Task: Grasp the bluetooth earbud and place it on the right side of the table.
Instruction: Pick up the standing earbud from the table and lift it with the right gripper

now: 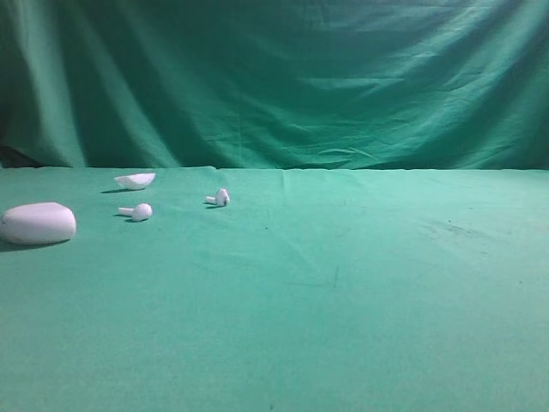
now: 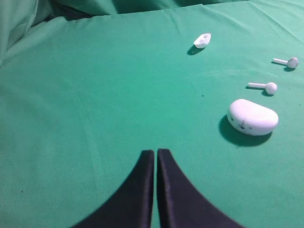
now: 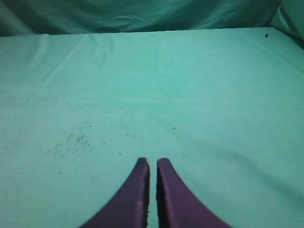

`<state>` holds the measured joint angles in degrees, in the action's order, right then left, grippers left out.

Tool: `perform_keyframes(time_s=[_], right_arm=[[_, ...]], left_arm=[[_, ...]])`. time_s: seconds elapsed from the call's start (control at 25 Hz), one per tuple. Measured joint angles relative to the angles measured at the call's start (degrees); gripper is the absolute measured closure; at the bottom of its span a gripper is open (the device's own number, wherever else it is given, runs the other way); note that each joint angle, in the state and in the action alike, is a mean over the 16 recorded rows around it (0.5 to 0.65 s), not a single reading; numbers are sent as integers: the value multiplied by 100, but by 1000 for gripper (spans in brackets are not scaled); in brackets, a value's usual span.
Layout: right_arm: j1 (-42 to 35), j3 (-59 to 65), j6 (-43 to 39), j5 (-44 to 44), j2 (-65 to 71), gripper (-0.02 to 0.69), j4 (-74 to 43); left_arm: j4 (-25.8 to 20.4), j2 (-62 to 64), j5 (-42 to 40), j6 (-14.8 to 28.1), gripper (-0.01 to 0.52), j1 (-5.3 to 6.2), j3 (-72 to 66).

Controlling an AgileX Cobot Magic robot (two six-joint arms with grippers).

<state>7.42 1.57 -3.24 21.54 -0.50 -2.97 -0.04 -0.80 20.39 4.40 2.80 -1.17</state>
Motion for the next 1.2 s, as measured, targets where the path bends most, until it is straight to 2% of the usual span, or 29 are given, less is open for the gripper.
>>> perform_keyframes(time_s=[0.64,0.76,1.04,1.2], right_arm=[[0,1,-5,-73,0,614,-75],[0,5,-26,-397,0,614,-135],[0,-120,-85,-1754,43,614,-269],[0,-588,-125,-2048,325,614,-313]], left_arm=[[2,0,0,0,514,0,0],[2,0,0,0,514,0,0],[1,0,0,0,514,0,0],[1,0,0,0,514,0,0]])
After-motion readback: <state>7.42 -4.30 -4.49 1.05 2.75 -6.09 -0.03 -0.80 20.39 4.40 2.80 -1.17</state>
